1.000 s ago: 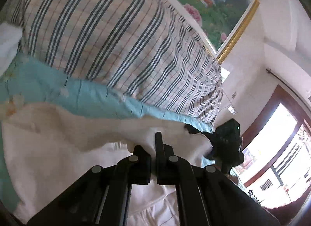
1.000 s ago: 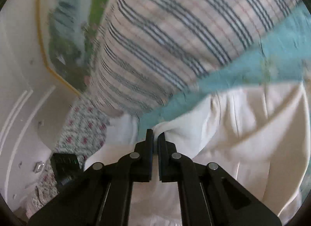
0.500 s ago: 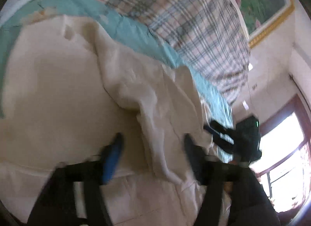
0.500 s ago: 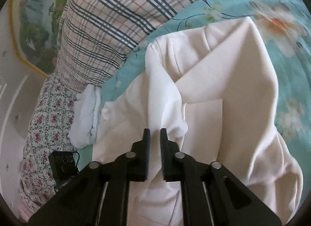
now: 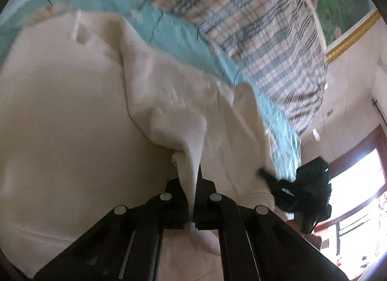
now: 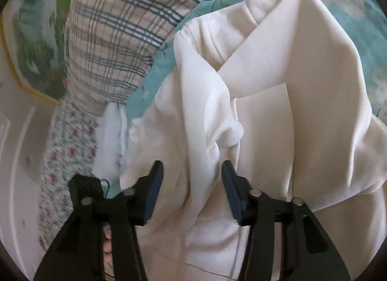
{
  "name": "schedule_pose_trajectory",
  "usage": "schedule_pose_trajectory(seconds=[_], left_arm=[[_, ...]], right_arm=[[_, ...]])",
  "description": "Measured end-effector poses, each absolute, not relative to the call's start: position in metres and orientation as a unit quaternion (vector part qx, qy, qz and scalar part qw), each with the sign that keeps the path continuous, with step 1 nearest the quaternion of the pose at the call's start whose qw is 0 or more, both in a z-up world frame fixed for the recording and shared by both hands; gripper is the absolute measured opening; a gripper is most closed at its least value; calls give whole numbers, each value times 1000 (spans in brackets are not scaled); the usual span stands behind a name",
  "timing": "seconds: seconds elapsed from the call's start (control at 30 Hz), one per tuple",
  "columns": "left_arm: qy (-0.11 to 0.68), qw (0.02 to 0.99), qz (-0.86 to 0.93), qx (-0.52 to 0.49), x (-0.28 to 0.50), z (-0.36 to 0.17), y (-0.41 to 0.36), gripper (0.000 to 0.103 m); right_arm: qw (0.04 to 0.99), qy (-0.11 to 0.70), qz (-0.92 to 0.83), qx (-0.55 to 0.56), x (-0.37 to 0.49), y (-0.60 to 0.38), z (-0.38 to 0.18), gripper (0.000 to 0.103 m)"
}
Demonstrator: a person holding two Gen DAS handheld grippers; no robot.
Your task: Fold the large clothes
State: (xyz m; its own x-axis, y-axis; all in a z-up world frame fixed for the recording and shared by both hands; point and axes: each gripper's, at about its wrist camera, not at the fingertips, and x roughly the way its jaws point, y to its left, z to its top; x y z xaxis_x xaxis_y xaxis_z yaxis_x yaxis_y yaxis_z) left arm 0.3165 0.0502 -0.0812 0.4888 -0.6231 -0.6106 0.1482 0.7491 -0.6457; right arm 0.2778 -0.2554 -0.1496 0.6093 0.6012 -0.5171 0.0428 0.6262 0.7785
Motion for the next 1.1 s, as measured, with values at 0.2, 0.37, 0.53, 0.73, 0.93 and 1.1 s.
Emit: schedule_pose_trajectory(seconds=[0.2,0.37,0.53,0.73,0.93,1.1], left_arm=[[360,866,-219,-271,290,-34,78,1],[394,865,-197,-243,286,-59,70,1],[419,855,-180,-247,285,-92,69,1],[437,851,-168,-239,287,-98,72,3],[429,860,-166,-220,264,-67,77,4],[398,857,-231,-233,255,-36,57,15]], right_arm=[[828,301,243,406,263,-261,-104,4],[852,352,200,333,268,-248,-116,4],[827,364,194,382,262,-264,-151,4],[828,401,140,366,264,-274,-159,4],[871,389,102,284,248,-265,-122,4],[887,348,161,258,233,-246,-89,12]])
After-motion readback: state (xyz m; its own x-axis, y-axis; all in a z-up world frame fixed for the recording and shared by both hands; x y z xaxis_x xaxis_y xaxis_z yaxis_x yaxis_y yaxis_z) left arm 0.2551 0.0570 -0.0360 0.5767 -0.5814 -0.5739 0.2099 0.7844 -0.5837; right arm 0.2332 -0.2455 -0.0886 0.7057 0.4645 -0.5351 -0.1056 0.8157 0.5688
